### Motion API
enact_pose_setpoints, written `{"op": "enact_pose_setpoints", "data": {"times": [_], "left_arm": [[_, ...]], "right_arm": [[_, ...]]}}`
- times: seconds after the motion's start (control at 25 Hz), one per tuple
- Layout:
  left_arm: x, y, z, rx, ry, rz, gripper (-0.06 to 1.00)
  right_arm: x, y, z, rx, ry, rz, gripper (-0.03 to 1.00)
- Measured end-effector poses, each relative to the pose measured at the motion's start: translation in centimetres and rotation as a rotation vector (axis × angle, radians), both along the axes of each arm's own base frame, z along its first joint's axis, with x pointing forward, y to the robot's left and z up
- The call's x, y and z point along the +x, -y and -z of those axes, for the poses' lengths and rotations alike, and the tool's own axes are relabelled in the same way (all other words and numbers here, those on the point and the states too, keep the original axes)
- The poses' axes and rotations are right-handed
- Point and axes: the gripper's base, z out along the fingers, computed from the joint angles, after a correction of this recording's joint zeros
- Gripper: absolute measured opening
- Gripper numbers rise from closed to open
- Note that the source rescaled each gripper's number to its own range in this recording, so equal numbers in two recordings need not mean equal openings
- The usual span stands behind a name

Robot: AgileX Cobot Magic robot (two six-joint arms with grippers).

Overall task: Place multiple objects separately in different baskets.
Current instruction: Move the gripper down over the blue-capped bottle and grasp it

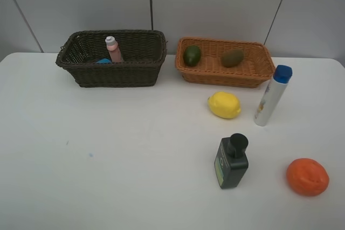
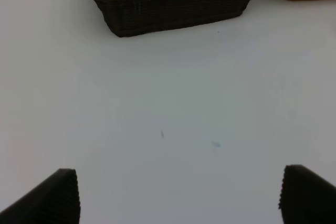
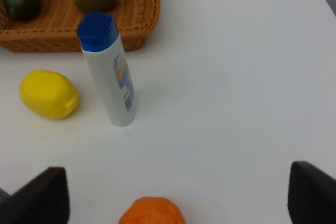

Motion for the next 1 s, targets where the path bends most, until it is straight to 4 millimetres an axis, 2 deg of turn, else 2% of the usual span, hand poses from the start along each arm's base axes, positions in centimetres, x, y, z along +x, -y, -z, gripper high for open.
{"op": "enact_pose_setpoints", "data": {"times": [0.12,0.2,0.36,0.52,0.76,1.0], "left_arm": [[0.0,0.0,0.0,0.0,0.001,0.0,1.0],[0.0,0.0,0.0,0.0,0.001,0.0,1.0],[0.0,0.0,0.0,-0.001,0.002,0.0,1.0],[0.0,0.0,0.0,-0.001,0.004,0.0,1.0],[0.0,0.0,0.0,-0.002,0.003,0.0,1.0],[0.0,0.0,0.0,-0.002,0.003,0.0,1.0]], "right_arm": [[4.3,-0.1,-0.7,0.014,-0.124,0.016,0.98],[7.9,-0.2,-0.5,0.021,-0.242,0.026,0.98],[15.2,-0.3,0.7,0.025,-0.451,0.043,0.98],[21.3,-0.8,1.9,0.032,-0.572,0.041,0.98],[27.5,-3.7,3.2,0.014,-0.719,-0.022,0.98],[30.6,-5.7,4.7,0.002,-0.778,-0.059,0.98]]}}
